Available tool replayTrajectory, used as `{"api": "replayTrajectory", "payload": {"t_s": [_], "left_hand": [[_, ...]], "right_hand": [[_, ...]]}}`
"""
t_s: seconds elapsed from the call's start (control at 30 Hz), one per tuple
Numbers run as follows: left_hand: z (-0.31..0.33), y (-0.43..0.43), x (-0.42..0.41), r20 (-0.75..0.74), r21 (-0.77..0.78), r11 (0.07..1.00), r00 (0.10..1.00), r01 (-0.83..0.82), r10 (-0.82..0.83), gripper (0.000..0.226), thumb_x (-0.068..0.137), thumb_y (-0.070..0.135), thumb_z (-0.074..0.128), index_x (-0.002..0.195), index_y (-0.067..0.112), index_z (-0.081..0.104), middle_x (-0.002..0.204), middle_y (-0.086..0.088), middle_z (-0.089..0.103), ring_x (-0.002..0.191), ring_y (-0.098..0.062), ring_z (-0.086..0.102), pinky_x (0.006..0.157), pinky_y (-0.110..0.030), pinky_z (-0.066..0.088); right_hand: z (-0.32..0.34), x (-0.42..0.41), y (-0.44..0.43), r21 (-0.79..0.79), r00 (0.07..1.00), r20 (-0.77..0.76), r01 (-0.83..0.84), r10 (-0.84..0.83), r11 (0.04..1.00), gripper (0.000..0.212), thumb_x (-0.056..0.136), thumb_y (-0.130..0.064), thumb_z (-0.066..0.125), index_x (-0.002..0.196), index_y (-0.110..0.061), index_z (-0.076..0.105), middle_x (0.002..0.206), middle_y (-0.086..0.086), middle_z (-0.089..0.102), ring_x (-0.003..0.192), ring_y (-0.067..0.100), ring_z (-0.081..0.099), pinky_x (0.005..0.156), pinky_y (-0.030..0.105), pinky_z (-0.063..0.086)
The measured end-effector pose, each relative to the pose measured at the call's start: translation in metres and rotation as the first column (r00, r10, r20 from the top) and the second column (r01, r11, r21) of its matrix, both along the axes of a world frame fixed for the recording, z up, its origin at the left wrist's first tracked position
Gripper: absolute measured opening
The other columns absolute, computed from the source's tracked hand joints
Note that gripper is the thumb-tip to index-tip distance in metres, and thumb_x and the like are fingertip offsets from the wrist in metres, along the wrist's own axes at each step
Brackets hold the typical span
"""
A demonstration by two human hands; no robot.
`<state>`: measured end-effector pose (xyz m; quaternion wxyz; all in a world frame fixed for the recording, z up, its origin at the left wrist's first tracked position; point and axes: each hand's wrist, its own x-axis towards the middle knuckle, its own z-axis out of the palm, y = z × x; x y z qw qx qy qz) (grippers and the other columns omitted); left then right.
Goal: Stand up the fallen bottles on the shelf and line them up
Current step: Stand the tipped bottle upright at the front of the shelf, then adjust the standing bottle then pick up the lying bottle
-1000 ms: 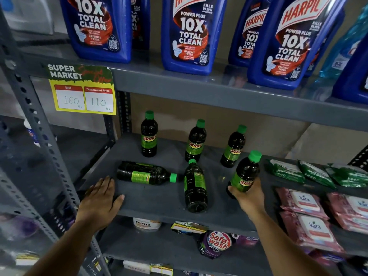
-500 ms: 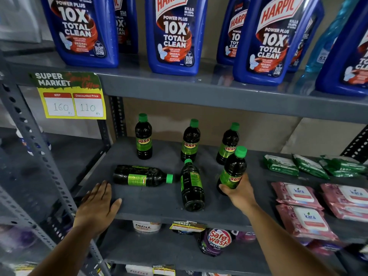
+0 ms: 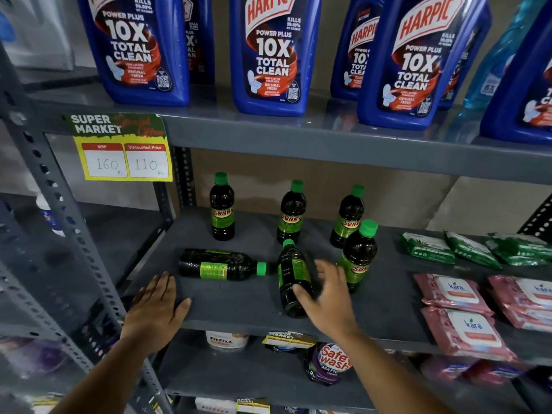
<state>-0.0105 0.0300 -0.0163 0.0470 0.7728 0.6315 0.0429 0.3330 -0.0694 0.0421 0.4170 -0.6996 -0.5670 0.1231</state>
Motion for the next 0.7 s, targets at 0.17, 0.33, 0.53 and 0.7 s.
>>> {"api": "replayTrajectory", "payload": {"t_s": [0.17, 0.33, 0.53, 0.7], "left_hand": [[-0.001, -0.002, -0.002, 0.009, 0.000, 1.000, 1.000, 0.007, -0.007, 0.083, 0.089, 0.064, 0.010, 0.151, 0.010, 0.003, 0.162, -0.005, -0.001, 0.148, -0.018, -0.004, 0.121, -0.038, 0.002], [-0.001, -0.002, -0.002, 0.016, -0.009, 1.000, 1.000, 0.004, -0.004, 0.083, 0.089, 0.065, 0.008, 0.151, 0.010, 0.001, 0.162, -0.005, -0.003, 0.148, -0.017, -0.006, 0.120, -0.037, 0.000], [-0.002, 0.000, -0.001, 0.023, 0.009, 1.000, 1.000, 0.005, -0.005, 0.083, 0.089, 0.065, 0.009, 0.151, 0.009, 0.005, 0.162, -0.007, 0.001, 0.148, -0.019, -0.002, 0.119, -0.037, 0.001], [0.000, 0.000, 0.000, 0.020, 0.024, 1.000, 1.000, 0.008, -0.008, 0.081, 0.091, 0.062, 0.014, 0.151, 0.008, 0.009, 0.162, -0.008, 0.005, 0.148, -0.021, 0.001, 0.120, -0.039, 0.005]], "right_hand": [[0.013, -0.021, 0.044, -0.491, 0.886, -0.411, -0.017, -0.215, 0.871, 0.073, 0.060, -0.042, 0.086, 0.121, -0.015, 0.056, 0.115, 0.007, 0.065, 0.098, 0.022, 0.063, 0.078, 0.029, 0.049], [0.005, -0.030, 0.049, -0.508, 0.866, -0.395, 0.070, -0.305, 0.858, 0.042, 0.046, -0.029, 0.084, 0.080, -0.016, 0.064, 0.081, 0.007, 0.068, 0.071, 0.020, 0.065, 0.057, 0.029, 0.050], [-0.011, -0.041, 0.045, -0.007, 0.960, -0.183, 0.214, -0.212, 0.977, 0.087, 0.056, -0.045, 0.086, 0.128, -0.014, 0.047, 0.117, 0.001, 0.047, 0.113, 0.016, 0.042, 0.095, 0.039, 0.038], [-0.024, -0.040, 0.042, 0.046, 0.925, -0.354, 0.163, -0.136, 0.986, 0.089, 0.060, -0.031, 0.091, 0.129, -0.020, 0.036, 0.115, -0.003, 0.051, 0.107, 0.012, 0.052, 0.092, 0.028, 0.043]]}}
